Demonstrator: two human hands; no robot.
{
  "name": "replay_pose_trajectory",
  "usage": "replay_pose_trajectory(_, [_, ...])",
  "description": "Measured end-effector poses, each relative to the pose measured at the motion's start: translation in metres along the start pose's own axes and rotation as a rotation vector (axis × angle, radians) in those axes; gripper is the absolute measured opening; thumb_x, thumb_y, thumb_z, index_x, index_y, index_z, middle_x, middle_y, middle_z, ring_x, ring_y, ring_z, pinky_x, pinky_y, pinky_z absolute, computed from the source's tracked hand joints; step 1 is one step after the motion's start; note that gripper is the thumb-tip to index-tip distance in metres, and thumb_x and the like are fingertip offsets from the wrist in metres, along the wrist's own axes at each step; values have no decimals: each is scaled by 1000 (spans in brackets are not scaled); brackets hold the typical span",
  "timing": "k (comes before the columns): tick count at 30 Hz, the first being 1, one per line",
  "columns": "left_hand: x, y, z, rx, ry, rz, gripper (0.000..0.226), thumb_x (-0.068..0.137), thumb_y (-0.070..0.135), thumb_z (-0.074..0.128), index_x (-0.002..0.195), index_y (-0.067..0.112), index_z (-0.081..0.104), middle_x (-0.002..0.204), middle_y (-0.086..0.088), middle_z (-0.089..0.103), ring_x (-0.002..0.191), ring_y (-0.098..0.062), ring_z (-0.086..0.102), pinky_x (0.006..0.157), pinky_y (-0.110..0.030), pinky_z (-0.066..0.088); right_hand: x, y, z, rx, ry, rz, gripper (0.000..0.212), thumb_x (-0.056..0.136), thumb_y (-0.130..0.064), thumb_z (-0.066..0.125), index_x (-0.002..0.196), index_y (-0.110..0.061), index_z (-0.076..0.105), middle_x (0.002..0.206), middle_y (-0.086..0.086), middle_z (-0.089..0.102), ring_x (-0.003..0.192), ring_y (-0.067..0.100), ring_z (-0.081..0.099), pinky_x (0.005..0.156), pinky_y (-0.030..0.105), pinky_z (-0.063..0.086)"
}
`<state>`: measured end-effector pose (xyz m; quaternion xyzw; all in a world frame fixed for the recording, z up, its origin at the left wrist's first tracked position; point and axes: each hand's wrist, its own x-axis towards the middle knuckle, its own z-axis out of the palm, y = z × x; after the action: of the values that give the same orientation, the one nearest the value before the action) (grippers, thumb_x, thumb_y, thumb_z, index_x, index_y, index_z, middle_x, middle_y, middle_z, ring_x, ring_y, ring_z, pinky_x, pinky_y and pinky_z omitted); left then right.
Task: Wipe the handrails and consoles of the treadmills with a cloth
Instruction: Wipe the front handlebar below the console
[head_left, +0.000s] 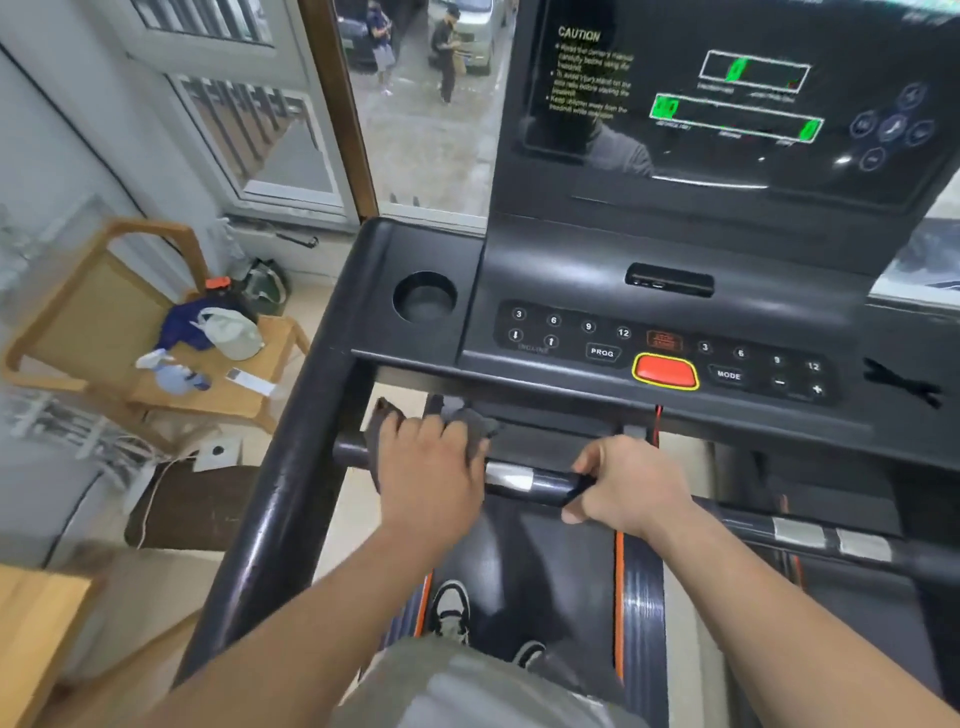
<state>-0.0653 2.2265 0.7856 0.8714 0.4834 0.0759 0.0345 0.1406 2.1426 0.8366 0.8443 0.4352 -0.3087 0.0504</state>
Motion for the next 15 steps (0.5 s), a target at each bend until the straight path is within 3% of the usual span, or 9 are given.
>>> replay_pose_trajectory(4, [-7,81,15,-249,-4,279,22,94,40,55,90,21,64,82,0,60,80,-27,57,87,-43,43,1,10,5,45,97,-10,21,61,-38,72,67,-24,59,67,-11,61,79,21,66,71,32,58])
replay_pose_trajectory(8, [-10,38,14,-214,-38,505,33,95,42,52,118,21,62,107,2,61,98,-25,56,97,-41,42,-1,12,6,20,64,-15,40,53,-52,85,73,-25,64,68,-11,63,79,17,66,66,27,51])
replay_pose_trajectory(11, [-4,-40,2,-126,-8,371,34,96,42,54,122,24,65,117,5,64,108,-23,60,109,-44,38,2,12,4,12,55,-44,52,54,-57,89,97,-34,72,91,-15,71,97,13,68,78,26,52])
replay_pose_trajectory(15, [-4,-60,-16,5,-86,64,30,99,46,45,101,26,68,98,7,68,97,-22,62,107,-43,39,-1,13,2,-9,55,-95,59,59,-61,87,109,-36,71,102,-16,70,102,12,67,82,26,51])
